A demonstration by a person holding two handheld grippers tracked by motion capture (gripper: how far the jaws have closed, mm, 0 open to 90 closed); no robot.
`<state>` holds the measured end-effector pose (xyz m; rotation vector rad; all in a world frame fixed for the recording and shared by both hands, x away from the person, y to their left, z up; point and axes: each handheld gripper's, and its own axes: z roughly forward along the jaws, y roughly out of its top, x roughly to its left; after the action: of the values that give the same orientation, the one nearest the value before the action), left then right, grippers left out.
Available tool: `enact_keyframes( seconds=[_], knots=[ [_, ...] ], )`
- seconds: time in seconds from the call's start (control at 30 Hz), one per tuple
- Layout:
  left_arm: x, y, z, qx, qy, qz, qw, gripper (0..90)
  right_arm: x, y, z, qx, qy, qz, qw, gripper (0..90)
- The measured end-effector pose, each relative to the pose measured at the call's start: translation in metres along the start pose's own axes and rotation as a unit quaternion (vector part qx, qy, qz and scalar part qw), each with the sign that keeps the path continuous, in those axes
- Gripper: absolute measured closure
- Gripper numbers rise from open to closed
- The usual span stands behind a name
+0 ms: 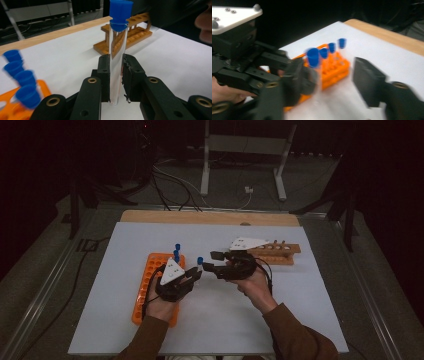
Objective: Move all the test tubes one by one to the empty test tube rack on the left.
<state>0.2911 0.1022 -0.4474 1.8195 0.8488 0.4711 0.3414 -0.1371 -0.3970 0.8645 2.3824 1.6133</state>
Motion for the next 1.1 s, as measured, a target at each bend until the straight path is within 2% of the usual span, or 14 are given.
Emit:
enact_keyframes(
  seconds=[0.07, 0.13, 0.3, 0.43, 0.53, 0.67, 0.8, 0.93, 1.03, 1.1],
  knots=[
    [0.004, -0.002, -0.006, -0.003, 0.004, -0.003, 1.0, 78.3, -0.006, -0.002, -0.007, -0.001, -0.024, 0.001, 0.9997, 19.8],
    [0.007, -0.004, -0.012, -0.007, 0.013, -0.002, 0.9999, 78.3, -0.016, -0.007, -0.015, -0.001, -0.05, 0.009, 0.9987, 13.6],
    [0.017, -0.011, -0.025, -0.008, 0.028, -0.007, 0.9996, 78.3, -0.039, -0.024, -0.034, 0.0, -0.112, 0.022, 0.9935, 4.4],
    [0.024, -0.02, -0.029, -0.001, 0.042, -0.007, 0.9991, 78.3, -0.052, -0.033, -0.05, -0.009, -0.132, 0.036, 0.9905, 4.3],
    [0.028, -0.023, -0.028, 0.001, 0.05, -0.006, 0.9987, 78.3, -0.056, -0.038, -0.058, -0.019, -0.138, 0.043, 0.9893, 4.3],
    [0.03, -0.028, -0.027, 0.014, 0.063, 0.004, 0.9979, 78.3, -0.057, -0.043, -0.062, -0.019, -0.144, 0.044, 0.9884, 4.3],
    [0.037, -0.032, -0.029, 0.007, 0.071, -0.003, 0.9974, 78.3, -0.057, -0.045, -0.064, -0.018, -0.145, 0.042, 0.9884, 4.3],
    [0.043, -0.036, -0.027, -0.013, 0.069, -0.017, 0.9974, 78.3, -0.057, -0.046, -0.065, -0.02, -0.146, 0.043, 0.9882, 4.5],
    [0.042, -0.035, -0.023, -0.026, 0.058, -0.01, 0.9979, 78.4, -0.057, -0.045, -0.063, -0.02, -0.144, 0.042, 0.9885, 4.8],
    [0.041, -0.033, -0.019, -0.016, 0.061, -0.003, 0.998, 78.4, -0.057, -0.045, -0.062, -0.02, -0.142, 0.043, 0.9887, 4.9]
  ],
)
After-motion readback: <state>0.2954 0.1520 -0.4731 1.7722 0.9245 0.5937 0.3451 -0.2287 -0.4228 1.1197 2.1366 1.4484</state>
